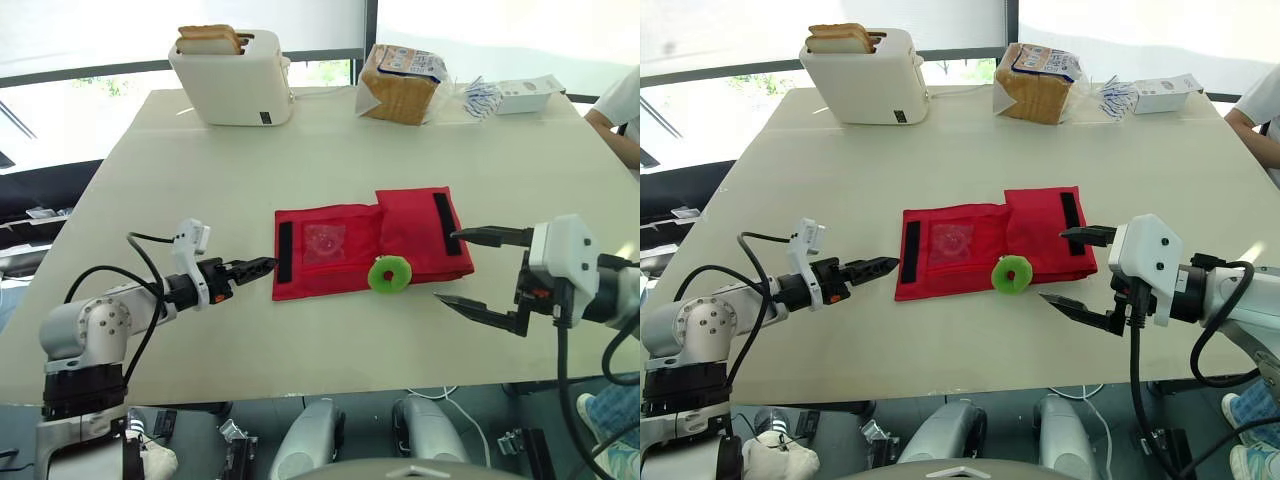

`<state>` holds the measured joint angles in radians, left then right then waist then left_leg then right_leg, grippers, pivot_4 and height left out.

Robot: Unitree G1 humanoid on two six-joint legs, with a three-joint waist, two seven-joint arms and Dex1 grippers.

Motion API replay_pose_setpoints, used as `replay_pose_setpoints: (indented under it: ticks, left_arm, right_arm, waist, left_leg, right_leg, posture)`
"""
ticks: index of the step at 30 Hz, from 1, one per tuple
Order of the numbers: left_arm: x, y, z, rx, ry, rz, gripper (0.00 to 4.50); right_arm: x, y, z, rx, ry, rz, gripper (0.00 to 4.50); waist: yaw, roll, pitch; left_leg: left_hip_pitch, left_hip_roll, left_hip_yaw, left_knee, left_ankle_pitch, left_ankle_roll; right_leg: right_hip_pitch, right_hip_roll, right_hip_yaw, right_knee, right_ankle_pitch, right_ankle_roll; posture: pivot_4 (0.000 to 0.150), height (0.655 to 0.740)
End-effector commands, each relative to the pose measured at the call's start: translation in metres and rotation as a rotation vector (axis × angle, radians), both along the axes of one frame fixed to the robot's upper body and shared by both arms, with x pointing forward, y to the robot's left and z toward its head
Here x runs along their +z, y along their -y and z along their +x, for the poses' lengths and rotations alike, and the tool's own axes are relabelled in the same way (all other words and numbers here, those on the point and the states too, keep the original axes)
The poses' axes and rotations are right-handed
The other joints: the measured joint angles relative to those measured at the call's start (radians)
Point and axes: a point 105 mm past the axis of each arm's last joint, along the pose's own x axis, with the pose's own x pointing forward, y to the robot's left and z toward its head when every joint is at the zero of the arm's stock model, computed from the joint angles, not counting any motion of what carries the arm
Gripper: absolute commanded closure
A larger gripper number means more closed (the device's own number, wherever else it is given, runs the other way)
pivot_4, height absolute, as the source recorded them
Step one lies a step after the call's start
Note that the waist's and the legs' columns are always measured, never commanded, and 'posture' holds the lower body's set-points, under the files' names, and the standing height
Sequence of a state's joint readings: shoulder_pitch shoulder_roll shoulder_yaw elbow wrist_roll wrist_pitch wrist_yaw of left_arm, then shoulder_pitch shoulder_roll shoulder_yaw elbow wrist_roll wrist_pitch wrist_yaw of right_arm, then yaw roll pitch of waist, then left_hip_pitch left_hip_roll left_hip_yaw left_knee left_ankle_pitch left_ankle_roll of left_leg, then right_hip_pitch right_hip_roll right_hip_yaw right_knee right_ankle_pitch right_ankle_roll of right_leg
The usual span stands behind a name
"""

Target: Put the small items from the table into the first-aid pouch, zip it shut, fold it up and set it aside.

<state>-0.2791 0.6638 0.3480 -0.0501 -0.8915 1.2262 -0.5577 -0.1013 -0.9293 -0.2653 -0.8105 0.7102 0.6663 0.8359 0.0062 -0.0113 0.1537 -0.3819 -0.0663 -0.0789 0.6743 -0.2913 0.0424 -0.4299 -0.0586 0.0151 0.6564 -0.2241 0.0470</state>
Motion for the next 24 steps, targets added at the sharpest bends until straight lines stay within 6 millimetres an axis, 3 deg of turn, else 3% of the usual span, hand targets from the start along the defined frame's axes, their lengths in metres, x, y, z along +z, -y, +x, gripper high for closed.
replay_pose_setpoints:
  ticks: [1, 5, 17, 20, 24]
  left_arm:
    - [-0.009, 0.023, -0.012, -0.08, -0.103, -0.063, 0.0]
    - [-0.01, 0.039, -0.012, -0.053, -0.139, -0.168, 0.0]
    - [0.005, 0.057, -0.007, -0.008, -0.089, -0.371, 0.0]
    - [0.006, 0.057, -0.007, -0.006, -0.087, -0.388, 0.92]
    - [0.006, 0.054, -0.01, -0.022, -0.086, -0.374, 2.62]
  right_arm:
    - [0.009, 0.003, -0.002, -0.001, 0.052, -0.012, 0.1]
    - [0.008, 0.004, -0.002, -0.016, 0.053, -0.014, 0.1]
    - [0.004, -0.004, 0.004, -0.036, 0.045, 0.03, 0.1]
    - [0.003, -0.006, 0.008, -0.034, 0.041, 0.044, 0.03]
    - [0.009, -0.009, 0.017, -0.035, 0.051, 0.086, 0.03]
  waist:
    - [0.009, 0.0, 0.0]
    - [0.014, 0.0, -0.001]
    - [0.018, 0.0, -0.001]
    - [0.014, -0.001, 0.0]
    - [0.009, -0.001, 0.0]
  left_leg:
    - [0.0, 0.0, 0.0, 0.0, 0.0, 0.0]
    - [0.0, -0.001, 0.0, 0.001, 0.0, 0.0]
    - [-0.001, -0.001, 0.0, 0.003, 0.0, 0.0]
    - [-0.001, -0.001, 0.0, 0.003, 0.0, 0.0]
    - [-0.001, -0.001, 0.0, 0.003, 0.0, 0.0]
  right_leg:
    - [0.0, -0.001, 0.0, 0.0, 0.0, 0.0]
    - [0.001, -0.002, -0.001, 0.0, 0.0, 0.0]
    - [0.001, -0.002, -0.001, 0.001, 0.0, 0.0]
    - [0.001, -0.002, -0.001, 0.001, 0.0, 0.0]
    - [0.001, -0.002, -0.001, 0.001, 0.0, 0.0]
  posture:
    - [0.15, 0.74]
    - [0.15, 0.74]
    - [0.15, 0.74]
    - [0.15, 0.74]
    - [0.15, 0.74]
